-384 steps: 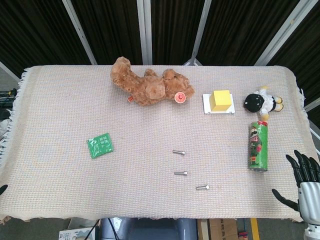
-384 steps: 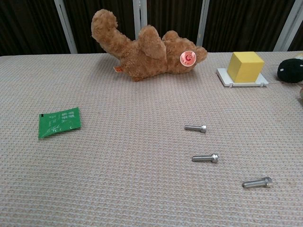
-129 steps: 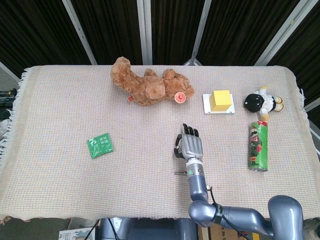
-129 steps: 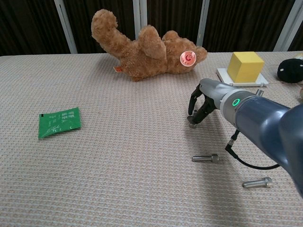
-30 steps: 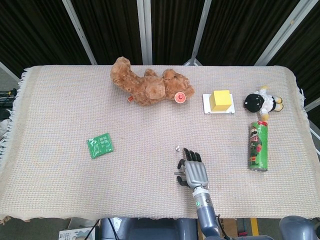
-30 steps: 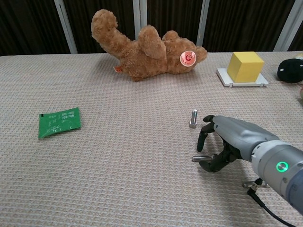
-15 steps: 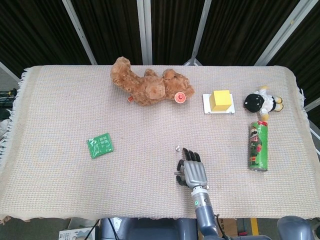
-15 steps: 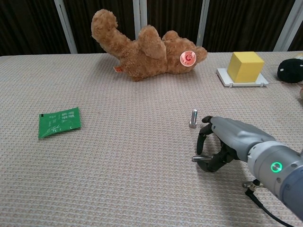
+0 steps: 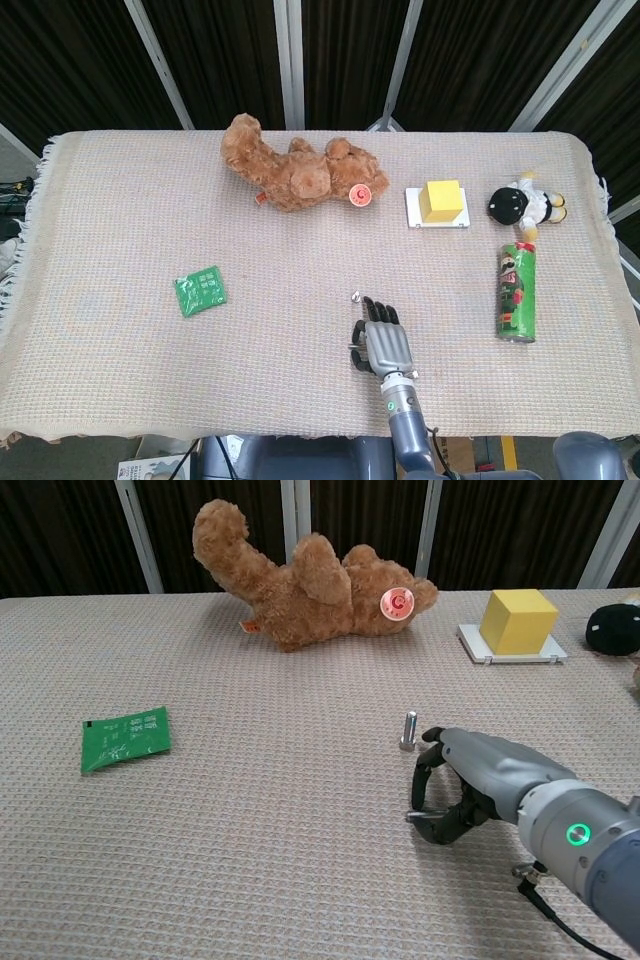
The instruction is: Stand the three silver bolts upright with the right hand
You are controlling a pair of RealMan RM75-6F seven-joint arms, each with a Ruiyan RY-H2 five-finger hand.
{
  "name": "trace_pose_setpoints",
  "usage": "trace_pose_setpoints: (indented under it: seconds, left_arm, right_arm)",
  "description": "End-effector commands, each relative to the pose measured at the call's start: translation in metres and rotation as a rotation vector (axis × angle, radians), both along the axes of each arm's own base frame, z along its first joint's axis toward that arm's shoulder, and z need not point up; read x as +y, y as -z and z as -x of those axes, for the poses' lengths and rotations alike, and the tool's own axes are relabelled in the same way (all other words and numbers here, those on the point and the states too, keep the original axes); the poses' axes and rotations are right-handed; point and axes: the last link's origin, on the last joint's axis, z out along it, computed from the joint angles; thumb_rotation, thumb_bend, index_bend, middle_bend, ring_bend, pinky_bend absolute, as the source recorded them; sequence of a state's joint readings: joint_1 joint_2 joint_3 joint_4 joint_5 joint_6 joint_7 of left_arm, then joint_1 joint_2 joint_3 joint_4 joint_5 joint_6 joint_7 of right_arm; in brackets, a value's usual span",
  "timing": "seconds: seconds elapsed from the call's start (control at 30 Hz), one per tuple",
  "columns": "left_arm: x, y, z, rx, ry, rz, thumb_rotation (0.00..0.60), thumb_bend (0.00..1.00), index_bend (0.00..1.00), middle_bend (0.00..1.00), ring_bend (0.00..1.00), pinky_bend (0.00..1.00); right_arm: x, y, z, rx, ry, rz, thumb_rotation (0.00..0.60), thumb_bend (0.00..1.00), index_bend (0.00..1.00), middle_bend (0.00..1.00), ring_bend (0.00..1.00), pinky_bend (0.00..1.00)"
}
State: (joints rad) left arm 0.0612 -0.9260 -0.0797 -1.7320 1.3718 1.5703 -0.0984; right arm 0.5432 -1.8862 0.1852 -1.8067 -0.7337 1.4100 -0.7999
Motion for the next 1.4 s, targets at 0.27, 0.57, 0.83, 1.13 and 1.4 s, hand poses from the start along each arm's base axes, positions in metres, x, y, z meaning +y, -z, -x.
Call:
trace_pose_setpoints:
  seconds: [0.27, 0.57, 0.83, 1.13, 1.4]
  left_arm:
    - [0.0, 0.0, 0.0, 0.001, -0.001, 0.001, 0.6, 0.08, 0.09, 0.04, 0.0, 0.08]
    - [0.0, 0.0, 0.0, 0.0, 0.0, -0.001, 0.6, 0.08, 0.09, 0.04, 0.0, 0.08]
    - [0.0, 0.0, 0.0, 0.0, -0.001, -0.002, 0.6, 0.08, 0.09, 0.04, 0.0, 0.08]
    - [0.0, -0.001, 0.0, 0.0, -0.002, -0.001, 0.6, 0.08, 0.09, 0.04, 0.0, 0.08]
    - [0.0, 0.0, 0.0, 0.001, -0.002, 0.0, 0.6, 0.08, 0.09, 0.04, 0.01, 0.08]
  right_arm:
    - [-0.001, 0.001, 0.001, 0.004, 0.003, -0.003, 0.6, 0.39, 0.54, 0.0, 0.0, 0.07]
    - [0.001, 0.002, 0.001, -0.002, 0.004, -0.017, 0.6, 0.39, 0.56, 0.0, 0.01, 0.07]
    - [0.001, 0.003, -0.001, -0.008, 0.001, -0.016, 0.6, 0.39, 0.56, 0.0, 0.01, 0.07]
    - [-0.001, -0.002, -0.003, -0.035, 0.003, 0.006, 0.6, 0.39, 0.59, 0.0, 0.01, 0.07]
    - [-0.005, -0.009, -0.003, -0.056, 0.012, 0.025, 0.6, 0.39, 0.59, 0.0, 0.01, 0.07]
